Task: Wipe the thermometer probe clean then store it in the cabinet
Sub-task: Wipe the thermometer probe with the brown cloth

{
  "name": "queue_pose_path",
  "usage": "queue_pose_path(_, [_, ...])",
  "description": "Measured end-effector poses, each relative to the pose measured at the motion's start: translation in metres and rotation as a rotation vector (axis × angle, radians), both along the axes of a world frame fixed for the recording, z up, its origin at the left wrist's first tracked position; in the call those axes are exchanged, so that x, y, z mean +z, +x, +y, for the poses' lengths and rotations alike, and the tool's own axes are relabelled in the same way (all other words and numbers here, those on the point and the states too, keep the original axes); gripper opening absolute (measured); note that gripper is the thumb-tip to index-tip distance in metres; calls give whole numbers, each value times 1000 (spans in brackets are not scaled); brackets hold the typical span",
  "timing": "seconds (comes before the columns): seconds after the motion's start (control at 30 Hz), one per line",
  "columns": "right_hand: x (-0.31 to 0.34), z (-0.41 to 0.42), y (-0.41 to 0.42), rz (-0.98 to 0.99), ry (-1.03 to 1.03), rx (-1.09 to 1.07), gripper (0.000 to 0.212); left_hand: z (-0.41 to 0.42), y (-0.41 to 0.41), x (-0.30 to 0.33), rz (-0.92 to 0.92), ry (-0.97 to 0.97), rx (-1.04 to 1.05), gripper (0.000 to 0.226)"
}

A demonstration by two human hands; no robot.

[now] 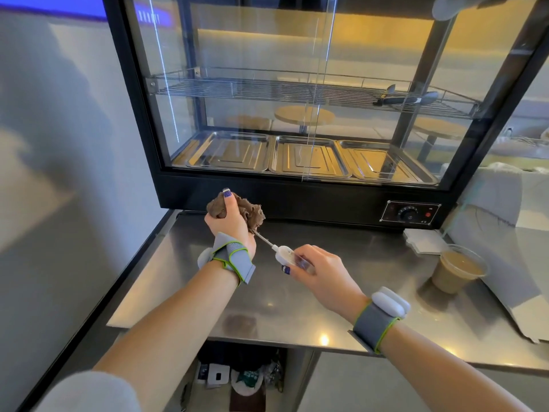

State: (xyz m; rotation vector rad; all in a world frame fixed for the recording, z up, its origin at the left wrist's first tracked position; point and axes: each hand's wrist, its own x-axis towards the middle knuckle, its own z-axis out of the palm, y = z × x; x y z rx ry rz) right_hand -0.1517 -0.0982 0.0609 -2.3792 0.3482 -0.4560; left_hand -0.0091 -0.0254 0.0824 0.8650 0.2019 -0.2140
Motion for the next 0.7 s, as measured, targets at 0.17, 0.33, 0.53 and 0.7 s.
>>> queue_pose_path(0.17, [9, -6, 4, -6, -54, 17, 25, 0, 13, 6, 51, 23, 70, 38])
queue_pose_path(0.33, [13, -15, 5, 6, -79, 38, 24, 7, 31, 10, 83, 52, 70, 49])
queue_pose_path(0.53, [12, -28, 1, 43, -85, 50, 21, 20, 54, 10, 50, 94, 92, 40])
queue_pose_path(0.7, [16, -47, -8, 16, -88, -8, 18, 41, 70, 6, -10, 75, 134, 23])
